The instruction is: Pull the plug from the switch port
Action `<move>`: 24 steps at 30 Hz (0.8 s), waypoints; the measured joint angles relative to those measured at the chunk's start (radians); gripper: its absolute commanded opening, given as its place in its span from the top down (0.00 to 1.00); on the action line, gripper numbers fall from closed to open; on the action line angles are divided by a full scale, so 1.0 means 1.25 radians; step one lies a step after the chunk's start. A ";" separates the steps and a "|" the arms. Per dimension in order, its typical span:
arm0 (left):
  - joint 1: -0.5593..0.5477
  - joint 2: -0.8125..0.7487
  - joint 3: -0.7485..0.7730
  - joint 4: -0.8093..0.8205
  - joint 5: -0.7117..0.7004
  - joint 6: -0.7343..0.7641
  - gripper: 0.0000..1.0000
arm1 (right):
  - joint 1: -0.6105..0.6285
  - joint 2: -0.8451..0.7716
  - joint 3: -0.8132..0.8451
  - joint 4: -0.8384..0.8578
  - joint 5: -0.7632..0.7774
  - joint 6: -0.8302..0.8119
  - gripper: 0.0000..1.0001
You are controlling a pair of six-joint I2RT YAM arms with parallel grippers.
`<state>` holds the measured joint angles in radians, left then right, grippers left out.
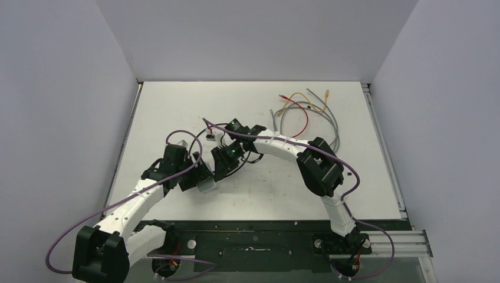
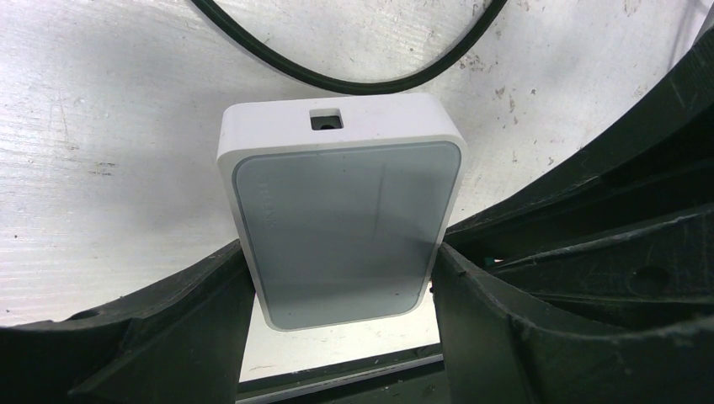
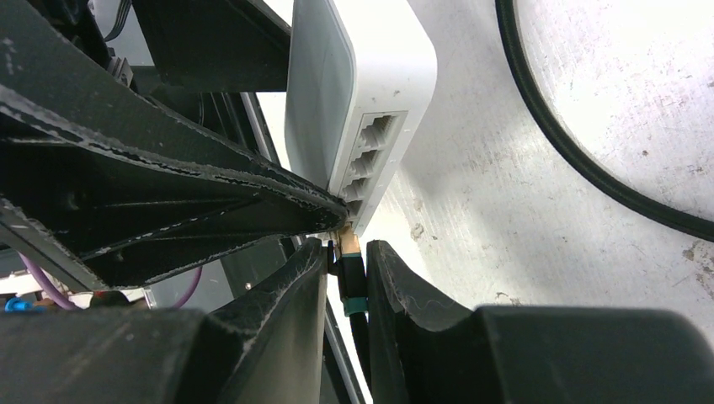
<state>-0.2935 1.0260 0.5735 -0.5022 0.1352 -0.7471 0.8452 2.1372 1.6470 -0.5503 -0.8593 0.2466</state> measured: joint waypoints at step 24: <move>-0.005 -0.014 0.013 0.013 0.013 -0.007 1.00 | -0.032 -0.029 -0.028 0.017 -0.043 -0.027 0.95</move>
<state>-0.2996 1.0080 0.5900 -0.4858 0.1509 -0.7559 0.8047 2.1014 1.6115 -0.5285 -0.9131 0.2131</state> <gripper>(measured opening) 0.675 0.211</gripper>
